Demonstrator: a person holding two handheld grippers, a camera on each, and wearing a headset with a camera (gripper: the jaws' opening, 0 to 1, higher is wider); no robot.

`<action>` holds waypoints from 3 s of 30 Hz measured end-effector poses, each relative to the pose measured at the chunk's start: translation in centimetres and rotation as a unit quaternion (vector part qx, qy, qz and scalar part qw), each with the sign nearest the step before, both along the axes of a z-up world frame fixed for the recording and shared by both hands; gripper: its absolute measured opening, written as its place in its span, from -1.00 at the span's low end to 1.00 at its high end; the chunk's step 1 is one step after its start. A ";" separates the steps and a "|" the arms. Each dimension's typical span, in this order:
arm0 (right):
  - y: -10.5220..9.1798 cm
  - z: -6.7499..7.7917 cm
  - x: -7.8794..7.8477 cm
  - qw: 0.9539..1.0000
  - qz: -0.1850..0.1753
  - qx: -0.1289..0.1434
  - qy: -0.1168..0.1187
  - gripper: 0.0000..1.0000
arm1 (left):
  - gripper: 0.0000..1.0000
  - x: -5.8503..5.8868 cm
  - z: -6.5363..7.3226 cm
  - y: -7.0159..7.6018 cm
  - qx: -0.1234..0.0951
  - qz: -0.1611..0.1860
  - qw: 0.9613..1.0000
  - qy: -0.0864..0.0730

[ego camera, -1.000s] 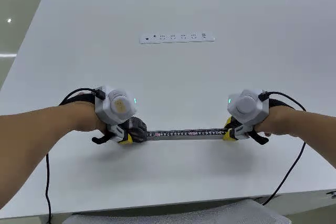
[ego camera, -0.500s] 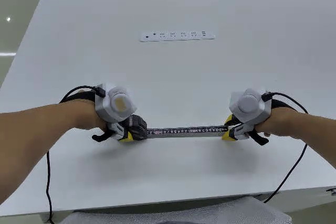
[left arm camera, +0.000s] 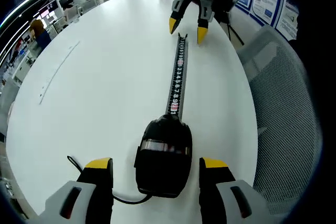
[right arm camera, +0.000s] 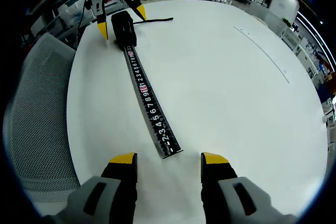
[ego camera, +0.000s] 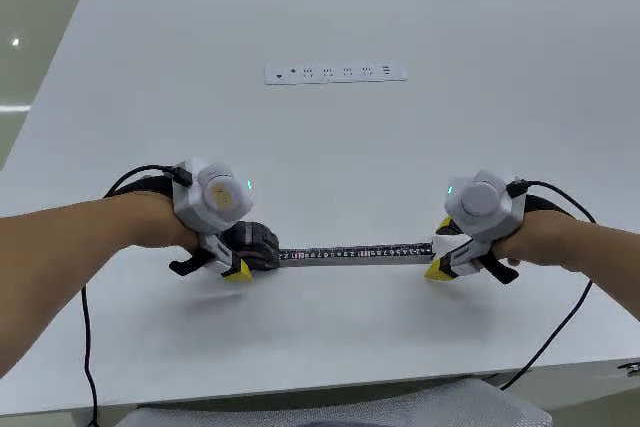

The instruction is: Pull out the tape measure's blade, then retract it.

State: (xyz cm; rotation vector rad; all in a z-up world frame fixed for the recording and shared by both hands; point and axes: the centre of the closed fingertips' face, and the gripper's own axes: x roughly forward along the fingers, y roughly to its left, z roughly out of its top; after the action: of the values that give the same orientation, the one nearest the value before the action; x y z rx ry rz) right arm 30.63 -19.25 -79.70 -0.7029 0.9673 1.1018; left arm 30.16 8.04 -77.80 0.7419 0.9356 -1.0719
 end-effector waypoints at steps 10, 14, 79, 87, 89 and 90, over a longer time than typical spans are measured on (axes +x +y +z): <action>-0.6 0.8 -0.1 1.000 -0.021 0.006 -0.017 0.31 | 0.44 -0.4 2.0 2.2 -0.050 0.087 0.995 -0.009; -0.9 1.1 -0.1 0.999 -0.036 0.012 -0.021 0.42 | 0.52 -1.1 2.5 2.5 -0.059 0.095 0.994 -0.016; -6.0 6.6 -8.0 0.939 -0.263 0.185 -0.125 1.00 | 1.00 -8.8 7.1 12.8 -0.264 0.400 0.869 -0.124; -6.4 6.4 -8.1 0.939 -0.265 0.182 -0.125 1.00 | 1.00 -8.6 7.4 12.8 -0.264 0.402 0.867 -0.128; -6.4 6.4 -8.2 0.939 -0.265 0.182 -0.124 1.00 | 1.00 -8.6 7.5 12.8 -0.264 0.402 0.867 -0.130; -6.5 6.4 -8.2 0.939 -0.265 0.181 -0.124 1.00 | 1.00 -8.6 7.5 12.8 -0.263 0.402 0.867 -0.130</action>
State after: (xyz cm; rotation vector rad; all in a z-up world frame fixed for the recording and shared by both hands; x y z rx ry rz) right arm 22.42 -25.75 -73.32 -0.2438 0.6539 0.6632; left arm 21.57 20.79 -70.29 -0.0017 0.5717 -0.4167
